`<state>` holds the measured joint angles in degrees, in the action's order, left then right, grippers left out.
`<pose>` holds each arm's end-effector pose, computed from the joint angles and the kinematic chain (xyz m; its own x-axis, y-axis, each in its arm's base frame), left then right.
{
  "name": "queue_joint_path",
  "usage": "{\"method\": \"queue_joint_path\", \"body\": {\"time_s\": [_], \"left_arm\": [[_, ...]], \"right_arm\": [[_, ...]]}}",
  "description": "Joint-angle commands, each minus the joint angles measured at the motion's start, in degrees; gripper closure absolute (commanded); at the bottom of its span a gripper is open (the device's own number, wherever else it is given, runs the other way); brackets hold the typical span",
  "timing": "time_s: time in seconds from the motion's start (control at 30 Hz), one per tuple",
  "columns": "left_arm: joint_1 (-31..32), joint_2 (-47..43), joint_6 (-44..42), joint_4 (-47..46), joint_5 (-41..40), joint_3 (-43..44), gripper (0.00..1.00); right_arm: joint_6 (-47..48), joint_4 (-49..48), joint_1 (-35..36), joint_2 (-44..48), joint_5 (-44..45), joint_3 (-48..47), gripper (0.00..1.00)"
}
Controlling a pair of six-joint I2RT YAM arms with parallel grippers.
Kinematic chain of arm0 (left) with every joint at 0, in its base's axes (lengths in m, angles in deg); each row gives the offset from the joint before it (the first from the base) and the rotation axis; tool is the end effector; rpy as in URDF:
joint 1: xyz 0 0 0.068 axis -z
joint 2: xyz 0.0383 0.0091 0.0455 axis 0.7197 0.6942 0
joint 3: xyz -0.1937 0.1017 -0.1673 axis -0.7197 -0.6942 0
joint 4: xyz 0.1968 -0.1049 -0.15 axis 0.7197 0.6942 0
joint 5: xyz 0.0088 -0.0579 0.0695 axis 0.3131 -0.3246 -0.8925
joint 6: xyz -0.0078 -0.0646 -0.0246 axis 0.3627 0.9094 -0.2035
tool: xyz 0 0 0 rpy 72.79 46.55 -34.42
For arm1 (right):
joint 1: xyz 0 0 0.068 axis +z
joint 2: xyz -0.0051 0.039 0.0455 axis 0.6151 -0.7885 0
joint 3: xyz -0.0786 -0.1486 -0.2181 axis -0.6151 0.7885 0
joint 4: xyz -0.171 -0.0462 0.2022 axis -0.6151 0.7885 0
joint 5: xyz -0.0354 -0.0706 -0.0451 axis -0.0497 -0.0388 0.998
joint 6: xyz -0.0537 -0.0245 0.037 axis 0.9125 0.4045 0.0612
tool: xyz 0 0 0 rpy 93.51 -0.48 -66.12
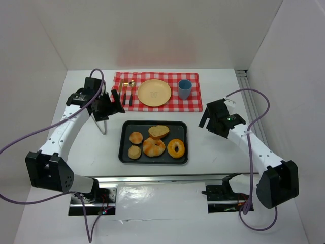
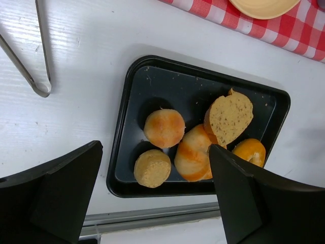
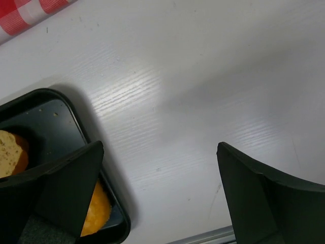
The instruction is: Place the bread
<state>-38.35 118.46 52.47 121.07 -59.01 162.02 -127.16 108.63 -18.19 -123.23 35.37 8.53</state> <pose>0.3083 -0.0457 0.3124 -0.7329 -0.4726 -0.4894 -0.2882 0.8673 -0.4060 0.2428 0.0653 0.2423 -0.6952 0.3665 -0.6183 0.3907 0.9148 0.1030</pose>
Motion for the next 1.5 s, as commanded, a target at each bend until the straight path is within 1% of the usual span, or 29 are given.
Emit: {"method": "queue_joint_path", "body": {"time_s": [0.0, 0.13, 0.17, 0.2, 0.3, 0.4, 0.43, 0.5, 0.53, 0.67, 0.7, 0.77, 1.03, 1.1, 1.23, 1.33, 1.47], "left_arm": [[-0.5, -2.0, -1.0, -1.9, 1.4, 0.4, 0.00], [-1.0, -1.5, -1.0, -1.9, -0.3, 0.9, 0.00], [-1.0, -1.5, -1.0, -1.9, -1.1, 1.0, 0.04], [-1.0, -1.5, -2.0, -1.1, -2.1, 1.0, 0.05], [-0.5, 0.2, -2.5, 0.4, -5.5, 1.7, 0.05], [-0.5, 3.0, -1.1, 2.2, -11.4, 2.2, 0.05], [-1.0, 3.8, -0.5, 2.9, -15.7, 2.2, 0.04], [-2.3, 6.7, 0.8, 3.5, -18.8, 2.2, 0.03], [-3.8, 7.8, 3.2, 4.0, -21.4, 1.7, 0.03], [-6.6, 12.0, 4.0, 1.6, -19.8, 0.6, 0.03], [-6.6, 12.9, 4.6, 1.5, -20.3, 0.6, 0.01], [-8.0, 15.8, 4.6, 1.5, -19.6, 2.3, 0.01], [-9.6, 24.1, 4.6, 1.5, -19.6, 5.2, 0.01], [-9.6, 25.5, 4.6, 0.9, -20.2, 6.0, 0.01], [-11.5, 28.4, 4.6, -0.5, -19.6, 6.6, 0.01], [-12.1, 31.4, 2.8, -2.7, -19.0, 7.3, 0.01], [-13.5, 35.0, 1.3, -4.5, -18.0, 11.1, 0.01]], "right_arm": [[-0.1, -3.1, -1.9, 2.0, -1.7, 0.3, 0.00], [-0.1, -3.1, -1.9, 2.5, -1.1, 0.3, 0.00], [-0.1, -3.1, -1.9, 2.5, -1.1, 0.3, 0.00], [-0.1, -3.1, -1.9, 2.5, -1.1, 0.3, 0.00], [-0.1, -3.1, -1.9, 2.5, -0.6, 0.3, 0.00], [0.6, -3.9, -1.9, 2.5, -1.8, 0.8, 0.00], [0.6, -4.5, -1.9, 3.1, -2.4, 0.8, 0.00], [1.3, -5.3, -1.9, 3.8, -3.1, 1.3, 0.00], [1.8, -6.3, -1.9, 4.5, -3.8, 1.9, 0.00], [3.2, -9.3, -2.5, 5.1, -6.8, 3.0, 0.00], [3.2, -10.0, -2.5, 5.1, -7.5, 3.0, 0.00], [3.7, -10.0, -2.5, 5.1, -7.5, 3.0, 0.00], [4.2, -11.7, -2.5, 4.5, -9.4, 2.5, 0.00], [4.2, -12.4, -3.0, 4.5, -9.9, 3.7, 0.00], [4.2, -13.5, -3.0, 4.0, -11.9, 4.2, 0.00], [3.7, -14.1, -3.0, 4.0, -12.6, 4.2, 0.00], [3.7, -14.1, -3.0, 3.5, -13.2, 4.2, 0.00]]}}
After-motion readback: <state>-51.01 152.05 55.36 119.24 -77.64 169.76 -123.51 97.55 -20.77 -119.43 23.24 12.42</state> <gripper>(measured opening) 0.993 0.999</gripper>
